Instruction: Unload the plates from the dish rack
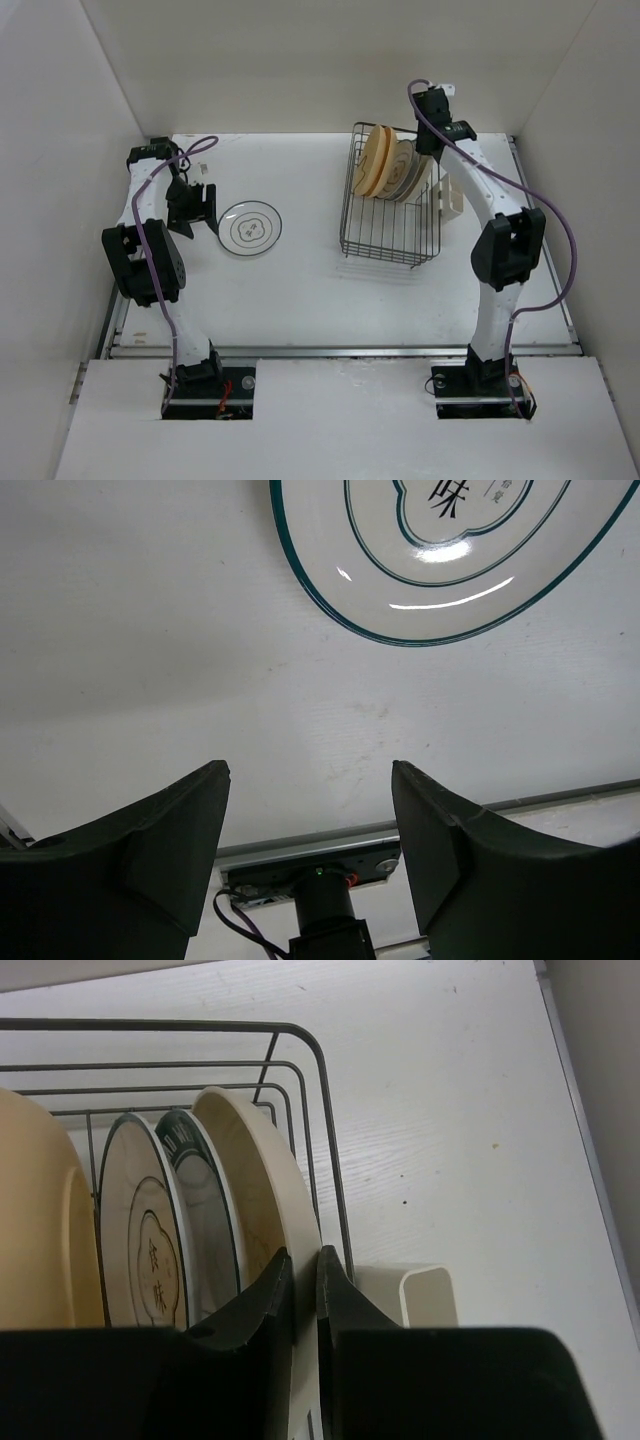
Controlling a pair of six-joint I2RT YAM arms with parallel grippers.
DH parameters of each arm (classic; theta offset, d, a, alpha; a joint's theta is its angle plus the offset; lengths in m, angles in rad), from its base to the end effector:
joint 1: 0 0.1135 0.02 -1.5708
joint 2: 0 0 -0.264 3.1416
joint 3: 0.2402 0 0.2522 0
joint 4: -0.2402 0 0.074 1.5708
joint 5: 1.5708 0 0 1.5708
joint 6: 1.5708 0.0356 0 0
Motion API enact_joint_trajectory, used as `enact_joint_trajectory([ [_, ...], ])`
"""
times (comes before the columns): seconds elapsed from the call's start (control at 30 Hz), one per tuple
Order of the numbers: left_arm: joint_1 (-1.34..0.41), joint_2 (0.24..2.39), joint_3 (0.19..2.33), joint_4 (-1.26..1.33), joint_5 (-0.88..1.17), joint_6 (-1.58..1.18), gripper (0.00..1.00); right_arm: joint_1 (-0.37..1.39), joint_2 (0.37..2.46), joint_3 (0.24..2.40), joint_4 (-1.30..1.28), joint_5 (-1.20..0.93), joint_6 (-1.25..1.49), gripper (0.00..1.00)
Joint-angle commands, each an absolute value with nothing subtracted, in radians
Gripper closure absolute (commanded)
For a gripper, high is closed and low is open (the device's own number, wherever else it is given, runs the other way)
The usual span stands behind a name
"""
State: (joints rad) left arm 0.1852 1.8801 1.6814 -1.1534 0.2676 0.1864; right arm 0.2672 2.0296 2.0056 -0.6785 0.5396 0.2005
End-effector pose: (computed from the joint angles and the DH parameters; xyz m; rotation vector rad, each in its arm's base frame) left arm 0.3712 0.0600 0.2697 0.0440 2.8610 -0.3205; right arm 0.4514 0.1046 0.3368 0.2049 2.1696 -0.3493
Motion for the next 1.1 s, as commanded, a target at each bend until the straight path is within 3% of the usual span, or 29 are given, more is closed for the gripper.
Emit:
enact_joint_trajectory([
  [0.0,0.187,1.859,1.687,-1.181,0.262,0.201,0.37,0.268,1.956,2.091,-0.684,0.571,0.250,1.00],
  [0.47,0.187,1.848,1.724,-1.190,0.273,0.201,0.37,0.380,1.813,2.063,-0.505,1.044,-0.005,1.00],
  [0.77,0.187,1.850,1.773,-1.209,0.302,0.201,0.37,0.437,1.744,2.089,-0.388,1.104,-0.095,1.00],
  [0.87,0.196,1.850,1.773,-1.209,0.292,0.201,0.37,0.492,1.691,2.080,-0.388,0.987,-0.084,1.00],
  [1.0,0.236,1.839,1.773,-1.198,0.291,0.190,0.37,0.586,1.657,2.037,-0.489,0.561,-0.002,1.00],
  [1.07,0.274,1.839,1.782,-1.198,0.301,0.181,0.37,0.598,1.657,1.973,-0.500,0.214,0.037,1.00],
])
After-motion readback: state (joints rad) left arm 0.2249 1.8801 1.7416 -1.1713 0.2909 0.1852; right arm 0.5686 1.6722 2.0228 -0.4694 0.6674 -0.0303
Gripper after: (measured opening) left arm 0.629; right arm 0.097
